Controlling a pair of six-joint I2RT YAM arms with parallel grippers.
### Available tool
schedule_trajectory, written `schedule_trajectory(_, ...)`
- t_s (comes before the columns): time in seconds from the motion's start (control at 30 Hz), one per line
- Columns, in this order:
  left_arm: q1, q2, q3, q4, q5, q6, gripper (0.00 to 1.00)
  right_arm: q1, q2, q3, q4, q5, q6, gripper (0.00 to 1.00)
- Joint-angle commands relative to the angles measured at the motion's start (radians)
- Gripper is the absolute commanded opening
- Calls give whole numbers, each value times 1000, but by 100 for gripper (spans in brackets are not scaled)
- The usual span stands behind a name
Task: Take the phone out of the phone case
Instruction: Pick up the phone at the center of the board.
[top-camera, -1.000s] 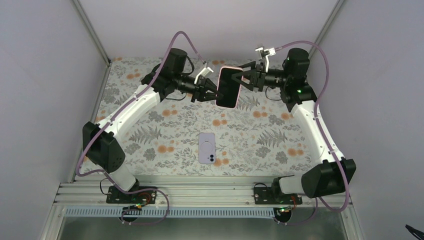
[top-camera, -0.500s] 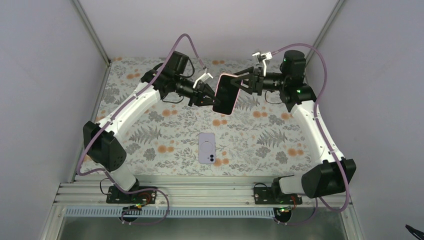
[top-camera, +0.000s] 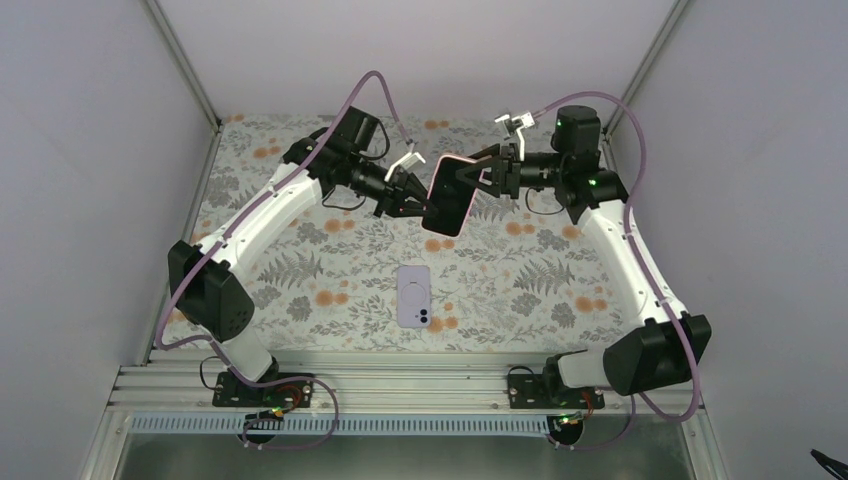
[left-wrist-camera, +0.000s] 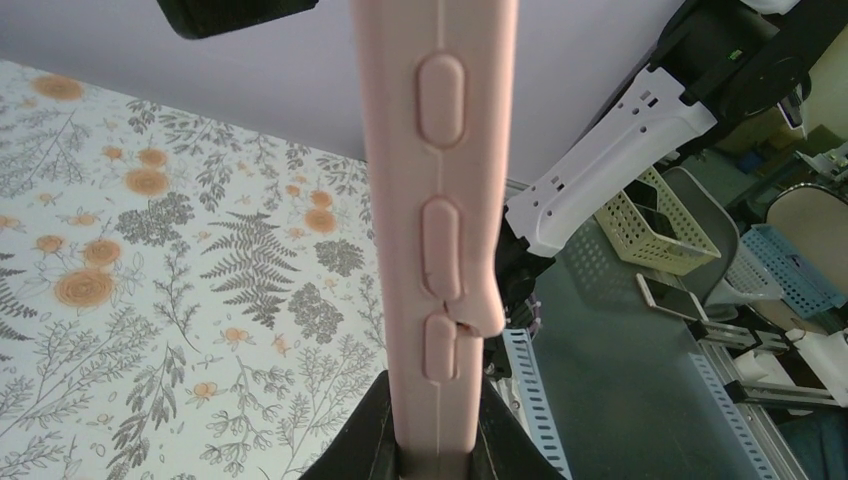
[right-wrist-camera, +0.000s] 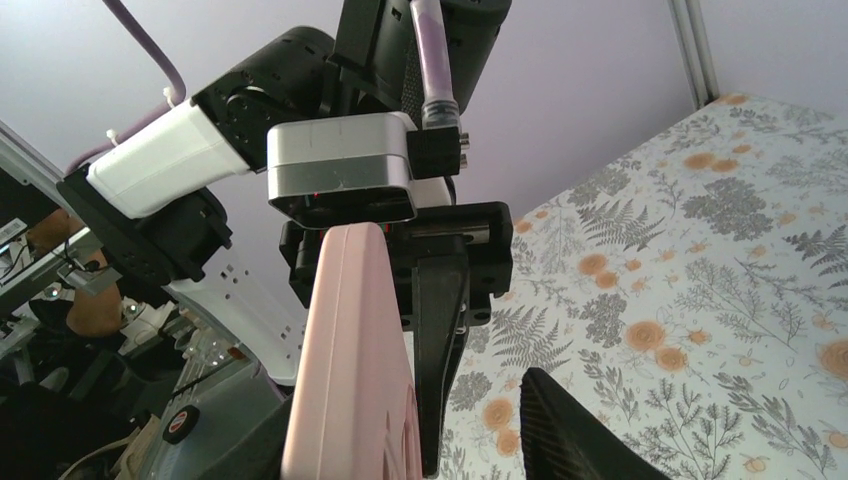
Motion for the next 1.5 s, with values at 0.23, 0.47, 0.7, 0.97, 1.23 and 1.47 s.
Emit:
schedule_trajectory(0.23, -7, -6, 12, -50, 87, 103, 2, 28, 31, 46, -113, -23, -87, 39)
schedule_trajectory(0.47, 1, -3, 34, -30, 93, 82, 2, 34, 44, 38, -148, -55, -91, 37)
schedule_trajectory(0.7, 18, 3, 27, 63, 99, -19, 2, 36, 18, -21, -69, -47, -23, 16)
schedule_trajectory(0.97, 21, -14, 16, 100, 91, -71, 31, 35, 23, 0, 0, -73, 56, 4)
schedule_trajectory(1.23, 68, -74, -50, 93, 121, -40, 61, 2, 30, 70, 127, -116, 198, 4)
schedule_trajectory(1.47, 85, -150, -102, 109, 112, -25, 56, -18, 44, 115, 218, -151, 308, 4)
